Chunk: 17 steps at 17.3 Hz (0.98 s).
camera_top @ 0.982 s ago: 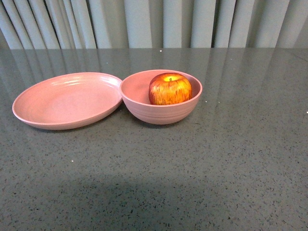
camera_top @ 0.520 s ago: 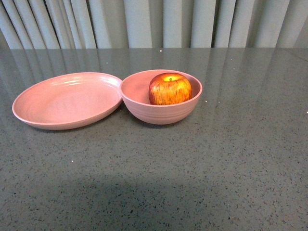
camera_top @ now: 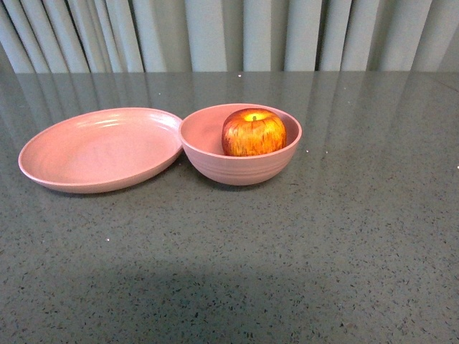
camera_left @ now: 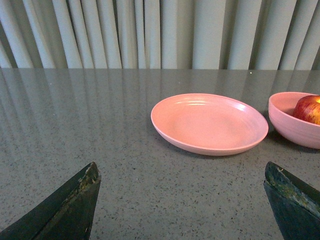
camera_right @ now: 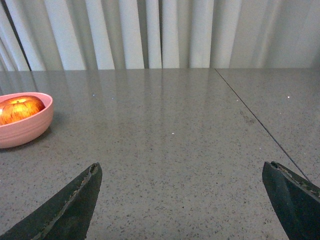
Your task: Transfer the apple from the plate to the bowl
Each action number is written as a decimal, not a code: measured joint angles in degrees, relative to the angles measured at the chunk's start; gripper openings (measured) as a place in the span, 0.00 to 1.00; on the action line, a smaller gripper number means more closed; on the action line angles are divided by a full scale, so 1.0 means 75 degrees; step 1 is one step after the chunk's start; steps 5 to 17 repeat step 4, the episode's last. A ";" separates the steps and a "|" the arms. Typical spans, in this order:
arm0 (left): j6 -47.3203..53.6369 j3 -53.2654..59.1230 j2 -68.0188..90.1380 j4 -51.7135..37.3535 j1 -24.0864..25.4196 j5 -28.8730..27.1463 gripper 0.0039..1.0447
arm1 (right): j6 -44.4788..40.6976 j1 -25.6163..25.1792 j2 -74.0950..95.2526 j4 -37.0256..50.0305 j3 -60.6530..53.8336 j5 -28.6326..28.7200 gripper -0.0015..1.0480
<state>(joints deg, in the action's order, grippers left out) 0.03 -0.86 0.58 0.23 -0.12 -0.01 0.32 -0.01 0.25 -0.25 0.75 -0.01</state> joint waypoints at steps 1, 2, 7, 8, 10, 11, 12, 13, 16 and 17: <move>0.0000 0.0000 0.0000 0.0000 0.0000 0.0000 0.94 | 0.0000 0.0000 0.0000 0.0000 0.0000 0.0000 0.94; 0.0000 0.0000 0.0000 0.0000 0.0000 0.0000 0.94 | 0.0000 0.0000 0.0000 0.0000 0.0000 0.0000 0.94; 0.0000 0.0000 0.0000 0.0000 0.0000 0.0000 0.94 | 0.0000 0.0000 0.0000 0.0000 0.0000 0.0003 0.94; 0.0000 0.0000 0.0000 0.0000 0.0000 0.0000 0.94 | 0.0000 0.0000 0.0000 0.0000 0.0000 0.0003 0.94; 0.0000 0.0000 0.0000 0.0000 0.0000 0.0000 0.94 | 0.0000 0.0000 0.0000 0.0000 0.0000 0.0003 0.94; 0.0000 0.0000 0.0000 0.0000 0.0000 0.0000 0.94 | 0.0000 0.0000 0.0000 0.0000 0.0000 0.0003 0.94; 0.0000 0.0000 0.0000 0.0000 0.0000 0.0000 0.94 | 0.0000 0.0000 0.0000 0.0000 0.0000 0.0003 0.94; 0.0000 0.0000 0.0000 0.0000 0.0000 0.0000 0.94 | 0.0000 0.0000 0.0000 0.0000 0.0000 0.0003 0.94; 0.0000 0.0000 0.0000 0.0000 0.0000 0.0000 0.94 | 0.0000 0.0000 0.0000 0.0000 0.0000 0.0003 0.94; 0.0000 0.0000 0.0000 0.0000 0.0000 0.0000 0.94 | 0.0000 0.0000 0.0000 0.0000 0.0000 0.0003 0.94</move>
